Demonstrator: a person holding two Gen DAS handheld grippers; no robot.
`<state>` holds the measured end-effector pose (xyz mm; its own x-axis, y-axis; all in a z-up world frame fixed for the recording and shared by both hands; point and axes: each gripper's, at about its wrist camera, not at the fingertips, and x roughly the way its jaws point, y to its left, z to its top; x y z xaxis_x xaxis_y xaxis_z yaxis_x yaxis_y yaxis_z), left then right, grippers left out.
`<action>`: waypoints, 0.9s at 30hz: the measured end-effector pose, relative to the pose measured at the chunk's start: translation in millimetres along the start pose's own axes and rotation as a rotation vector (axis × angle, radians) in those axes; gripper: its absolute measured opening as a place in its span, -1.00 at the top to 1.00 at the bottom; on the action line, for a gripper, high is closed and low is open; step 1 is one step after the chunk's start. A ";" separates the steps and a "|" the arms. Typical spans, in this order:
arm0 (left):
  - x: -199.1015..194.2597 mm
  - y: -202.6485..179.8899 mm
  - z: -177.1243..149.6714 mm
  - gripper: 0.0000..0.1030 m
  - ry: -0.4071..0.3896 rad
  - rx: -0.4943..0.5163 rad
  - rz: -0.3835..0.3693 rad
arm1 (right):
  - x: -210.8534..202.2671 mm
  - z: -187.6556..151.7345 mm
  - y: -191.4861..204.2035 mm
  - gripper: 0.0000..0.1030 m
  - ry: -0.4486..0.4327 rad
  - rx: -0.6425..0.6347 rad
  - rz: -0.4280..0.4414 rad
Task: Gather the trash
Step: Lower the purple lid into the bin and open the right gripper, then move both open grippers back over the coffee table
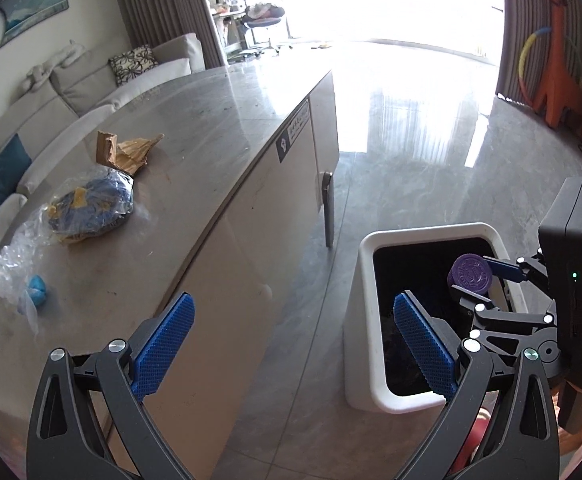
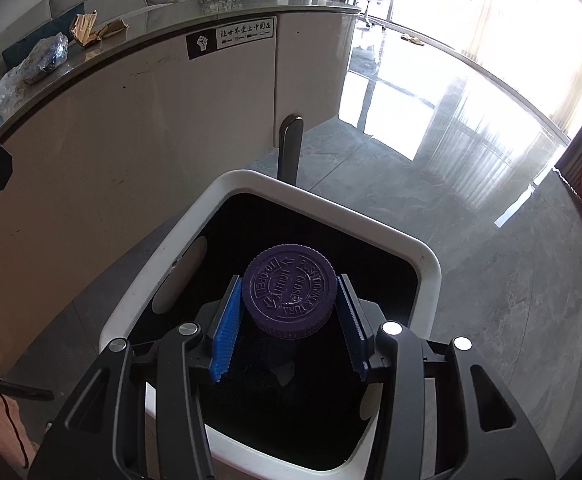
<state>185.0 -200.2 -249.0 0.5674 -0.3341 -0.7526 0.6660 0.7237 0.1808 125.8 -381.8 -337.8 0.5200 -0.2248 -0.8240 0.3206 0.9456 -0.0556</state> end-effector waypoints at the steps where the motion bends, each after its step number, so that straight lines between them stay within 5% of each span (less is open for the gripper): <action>1: 1.7 -0.2 -0.8 -0.93 -0.001 0.007 0.008 | 1.0 -0.1 0.3 0.08 0.003 0.002 0.002; 13: 27.1 -9.7 -5.1 -0.93 0.027 0.050 0.022 | 20.7 -5.4 -7.7 0.04 0.076 0.024 0.051; 16: 32.4 -13.5 -7.1 -0.93 0.037 0.061 0.016 | 24.2 -7.4 -6.3 -0.90 0.091 0.022 0.049; 27: 17.8 -12.5 -4.3 -0.93 -0.008 0.065 0.014 | -24.3 15.7 -7.7 -0.91 -0.090 0.041 0.033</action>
<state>184.7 -212.6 -267.4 0.5807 -0.3293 -0.7445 0.6878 0.6878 0.2322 123.1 -387.4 -308.5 0.5993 -0.2159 -0.7708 0.3335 0.9427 -0.0048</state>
